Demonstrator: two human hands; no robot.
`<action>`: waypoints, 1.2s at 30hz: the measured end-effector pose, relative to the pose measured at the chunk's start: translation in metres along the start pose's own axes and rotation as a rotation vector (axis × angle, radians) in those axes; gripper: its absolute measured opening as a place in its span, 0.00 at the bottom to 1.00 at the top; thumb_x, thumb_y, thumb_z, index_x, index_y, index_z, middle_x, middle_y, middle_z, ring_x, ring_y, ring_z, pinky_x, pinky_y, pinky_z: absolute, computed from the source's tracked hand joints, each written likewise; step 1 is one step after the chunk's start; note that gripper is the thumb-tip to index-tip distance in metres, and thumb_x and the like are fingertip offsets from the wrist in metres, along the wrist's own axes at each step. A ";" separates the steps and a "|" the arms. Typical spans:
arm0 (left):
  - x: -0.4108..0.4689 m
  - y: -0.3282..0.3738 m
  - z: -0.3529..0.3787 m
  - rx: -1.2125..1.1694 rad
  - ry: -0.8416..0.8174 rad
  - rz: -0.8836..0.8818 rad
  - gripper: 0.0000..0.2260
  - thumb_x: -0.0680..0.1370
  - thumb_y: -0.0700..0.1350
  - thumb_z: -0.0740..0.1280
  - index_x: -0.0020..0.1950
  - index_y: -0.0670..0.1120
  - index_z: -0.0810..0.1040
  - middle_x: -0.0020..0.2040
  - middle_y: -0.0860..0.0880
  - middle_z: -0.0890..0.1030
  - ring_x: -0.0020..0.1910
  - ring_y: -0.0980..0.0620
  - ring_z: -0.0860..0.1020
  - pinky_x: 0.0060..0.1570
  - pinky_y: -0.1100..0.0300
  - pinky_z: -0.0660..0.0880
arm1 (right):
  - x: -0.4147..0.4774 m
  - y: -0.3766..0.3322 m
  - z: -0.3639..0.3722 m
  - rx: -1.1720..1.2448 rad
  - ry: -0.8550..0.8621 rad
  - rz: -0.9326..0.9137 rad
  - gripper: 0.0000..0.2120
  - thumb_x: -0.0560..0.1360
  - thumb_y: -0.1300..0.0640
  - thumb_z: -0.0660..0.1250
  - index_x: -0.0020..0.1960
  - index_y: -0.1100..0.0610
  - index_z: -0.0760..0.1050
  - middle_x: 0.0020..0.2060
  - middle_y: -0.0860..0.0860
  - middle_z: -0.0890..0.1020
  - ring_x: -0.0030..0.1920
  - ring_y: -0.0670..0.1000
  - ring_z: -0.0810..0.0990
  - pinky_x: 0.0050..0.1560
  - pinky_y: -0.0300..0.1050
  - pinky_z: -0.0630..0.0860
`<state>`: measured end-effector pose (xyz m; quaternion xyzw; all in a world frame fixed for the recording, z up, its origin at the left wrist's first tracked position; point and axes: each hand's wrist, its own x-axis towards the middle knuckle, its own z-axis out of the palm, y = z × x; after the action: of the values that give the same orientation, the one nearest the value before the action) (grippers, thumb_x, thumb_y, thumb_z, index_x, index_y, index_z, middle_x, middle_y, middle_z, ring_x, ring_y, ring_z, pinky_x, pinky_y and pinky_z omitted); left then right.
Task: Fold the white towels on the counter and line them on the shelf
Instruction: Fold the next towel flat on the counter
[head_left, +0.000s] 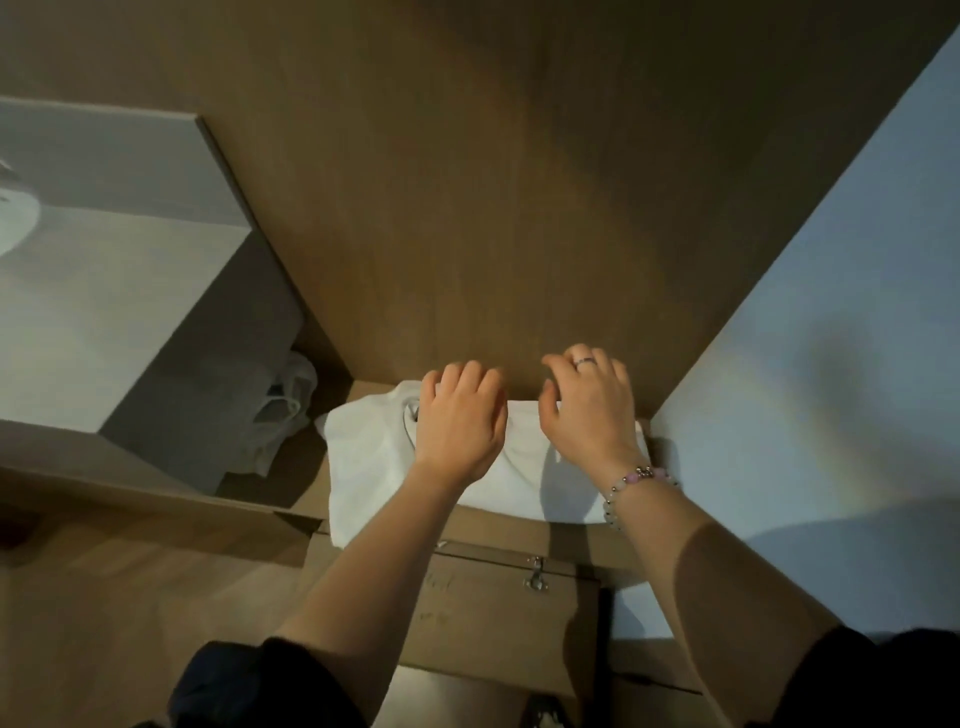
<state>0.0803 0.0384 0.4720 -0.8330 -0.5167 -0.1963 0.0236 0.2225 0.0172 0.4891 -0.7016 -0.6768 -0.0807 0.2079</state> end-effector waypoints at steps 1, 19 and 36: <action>-0.008 -0.008 0.005 -0.011 -0.032 0.007 0.13 0.76 0.49 0.56 0.49 0.48 0.78 0.44 0.49 0.79 0.44 0.46 0.78 0.48 0.52 0.72 | -0.004 -0.006 0.007 -0.002 -0.016 0.030 0.13 0.71 0.58 0.60 0.48 0.59 0.81 0.42 0.56 0.82 0.42 0.58 0.80 0.45 0.49 0.76; -0.136 -0.210 0.096 -0.036 -0.352 -0.195 0.14 0.78 0.49 0.56 0.55 0.46 0.78 0.48 0.46 0.80 0.48 0.44 0.78 0.50 0.50 0.72 | -0.117 -0.143 0.184 0.073 -0.418 0.220 0.08 0.67 0.63 0.69 0.47 0.61 0.79 0.41 0.56 0.81 0.42 0.57 0.80 0.44 0.49 0.76; -0.127 -0.279 0.281 -0.197 -0.407 -0.656 0.17 0.81 0.49 0.55 0.65 0.43 0.73 0.63 0.41 0.74 0.63 0.40 0.70 0.61 0.48 0.67 | -0.088 -0.102 0.379 0.229 -0.525 0.350 0.21 0.74 0.58 0.66 0.64 0.64 0.69 0.56 0.60 0.75 0.55 0.59 0.76 0.50 0.49 0.75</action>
<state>-0.1270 0.1276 0.1228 -0.6441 -0.7281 -0.0728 -0.2230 0.0523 0.0883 0.1322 -0.7761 -0.5811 0.2165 0.1145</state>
